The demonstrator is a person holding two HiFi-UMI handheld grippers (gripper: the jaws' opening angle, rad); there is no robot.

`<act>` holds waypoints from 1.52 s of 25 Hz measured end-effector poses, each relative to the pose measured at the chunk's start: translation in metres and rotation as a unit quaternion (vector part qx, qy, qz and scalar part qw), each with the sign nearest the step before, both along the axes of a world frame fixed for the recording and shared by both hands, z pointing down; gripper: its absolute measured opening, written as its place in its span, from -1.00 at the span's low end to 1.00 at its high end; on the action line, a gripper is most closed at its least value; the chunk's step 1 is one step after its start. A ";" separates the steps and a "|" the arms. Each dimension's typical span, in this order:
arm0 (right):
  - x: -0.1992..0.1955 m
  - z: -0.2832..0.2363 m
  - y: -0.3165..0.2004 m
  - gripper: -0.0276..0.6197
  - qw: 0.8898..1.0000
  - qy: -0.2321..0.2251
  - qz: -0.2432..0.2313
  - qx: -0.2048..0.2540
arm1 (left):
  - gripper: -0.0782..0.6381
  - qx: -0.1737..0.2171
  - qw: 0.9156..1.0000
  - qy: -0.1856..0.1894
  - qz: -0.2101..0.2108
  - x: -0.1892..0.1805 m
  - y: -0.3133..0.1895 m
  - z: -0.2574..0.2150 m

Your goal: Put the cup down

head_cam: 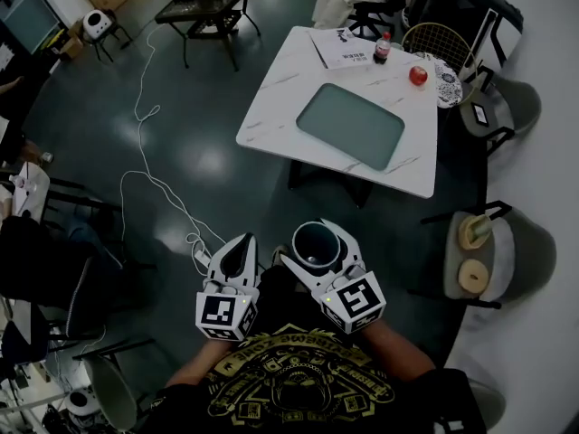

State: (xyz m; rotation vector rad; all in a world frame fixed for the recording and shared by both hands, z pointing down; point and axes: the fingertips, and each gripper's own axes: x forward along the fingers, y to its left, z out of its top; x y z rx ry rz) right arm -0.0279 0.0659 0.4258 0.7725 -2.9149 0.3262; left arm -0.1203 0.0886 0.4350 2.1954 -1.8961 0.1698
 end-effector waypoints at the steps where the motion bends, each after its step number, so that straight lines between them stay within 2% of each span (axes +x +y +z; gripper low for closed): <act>1: 0.001 -0.001 -0.004 0.24 1.000 0.000 0.007 0.001 | -0.75 0.001 1.000 0.001 0.008 0.002 -0.006 -0.001; 7: 0.008 -0.003 -0.029 0.24 0.999 0.000 0.046 -0.001 | -0.75 0.003 0.999 0.003 0.053 0.011 -0.042 -0.004; 18: 0.010 -0.008 -0.072 0.24 0.995 0.005 0.100 -0.006 | -0.75 -0.009 0.995 0.009 0.104 0.010 -0.094 -0.003; 29: 0.015 -0.015 -0.120 0.24 0.986 0.006 0.165 -0.004 | -0.75 -0.008 0.986 0.014 0.168 0.014 -0.155 -0.009; 38: 0.010 -0.017 -0.143 0.24 0.978 0.011 0.207 -0.002 | -0.75 -0.008 0.977 0.021 0.210 0.012 -0.185 -0.009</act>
